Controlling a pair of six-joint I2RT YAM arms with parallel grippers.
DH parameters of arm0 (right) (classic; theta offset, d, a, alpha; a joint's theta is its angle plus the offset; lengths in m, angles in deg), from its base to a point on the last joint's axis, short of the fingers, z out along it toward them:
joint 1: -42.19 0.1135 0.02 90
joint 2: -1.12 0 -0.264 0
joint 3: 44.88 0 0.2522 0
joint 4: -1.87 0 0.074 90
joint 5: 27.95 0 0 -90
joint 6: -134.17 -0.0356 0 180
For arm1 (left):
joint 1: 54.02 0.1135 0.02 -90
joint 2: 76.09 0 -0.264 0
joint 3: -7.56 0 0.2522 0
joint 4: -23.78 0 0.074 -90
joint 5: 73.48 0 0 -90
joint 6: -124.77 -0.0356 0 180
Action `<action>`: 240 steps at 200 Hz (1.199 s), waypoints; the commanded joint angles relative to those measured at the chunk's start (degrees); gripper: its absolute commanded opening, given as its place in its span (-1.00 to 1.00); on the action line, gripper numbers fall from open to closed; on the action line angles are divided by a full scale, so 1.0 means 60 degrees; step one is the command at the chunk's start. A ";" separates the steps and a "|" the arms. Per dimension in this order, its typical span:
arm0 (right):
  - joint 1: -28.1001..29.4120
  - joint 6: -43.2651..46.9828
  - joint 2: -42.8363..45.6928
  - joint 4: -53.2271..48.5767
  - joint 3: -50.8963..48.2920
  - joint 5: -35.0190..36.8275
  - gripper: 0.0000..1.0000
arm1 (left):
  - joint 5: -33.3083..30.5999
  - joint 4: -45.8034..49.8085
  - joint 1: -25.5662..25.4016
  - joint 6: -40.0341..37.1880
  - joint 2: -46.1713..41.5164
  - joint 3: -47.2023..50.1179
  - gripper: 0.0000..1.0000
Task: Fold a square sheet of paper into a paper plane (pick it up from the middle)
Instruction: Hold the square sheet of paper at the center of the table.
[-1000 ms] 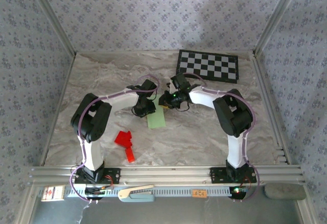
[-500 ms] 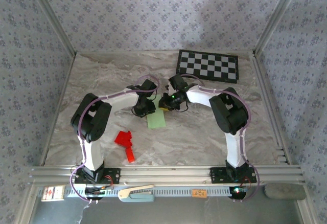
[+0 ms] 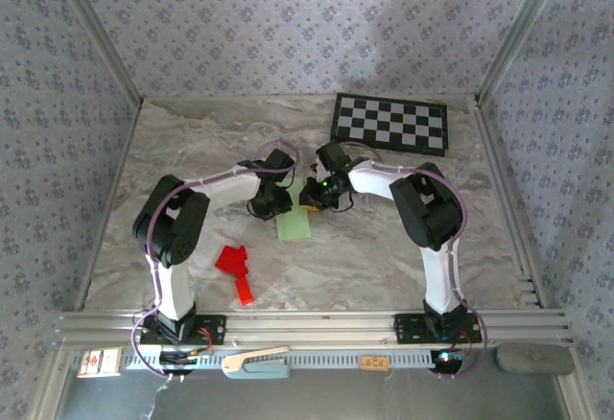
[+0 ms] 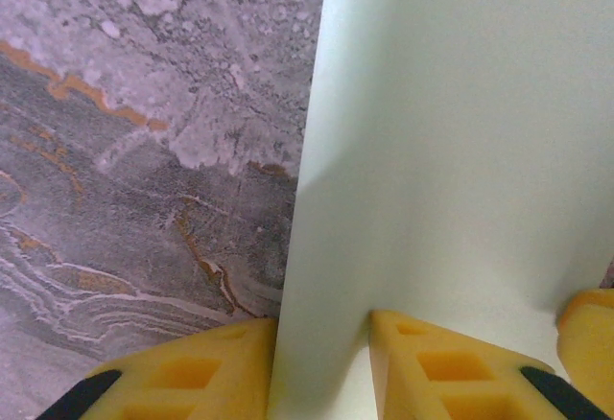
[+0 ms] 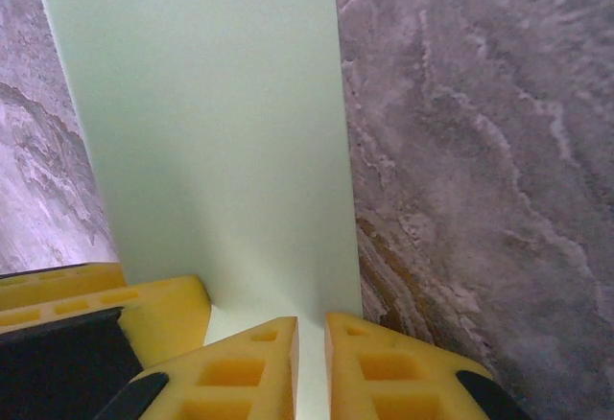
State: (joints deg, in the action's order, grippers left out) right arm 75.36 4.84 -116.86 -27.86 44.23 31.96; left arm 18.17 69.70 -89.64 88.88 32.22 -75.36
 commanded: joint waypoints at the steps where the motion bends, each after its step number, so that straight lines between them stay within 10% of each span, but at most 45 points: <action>1: 0.0069 0.0203 -0.0201 -0.0395 0.0272 0.0171 -0.67 | 0.0088 0.0425 0.0029 0.0006 0.0638 0.0628 -0.33; 177: 0.0214 0.0271 -0.0699 -0.1605 0.0559 0.0971 -0.71 | -0.0878 0.1342 0.0248 -0.0168 -0.1505 0.0299 -0.15; 240: 0.0240 0.0256 -0.0758 -0.1718 0.0630 0.1030 -0.71 | 0.1693 -0.1408 0.0241 -0.0453 -0.2028 0.0776 -0.31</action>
State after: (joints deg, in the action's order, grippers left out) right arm 76.10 5.69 -118.45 -33.63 48.03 34.87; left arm 20.16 68.76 -88.15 87.28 20.26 -71.95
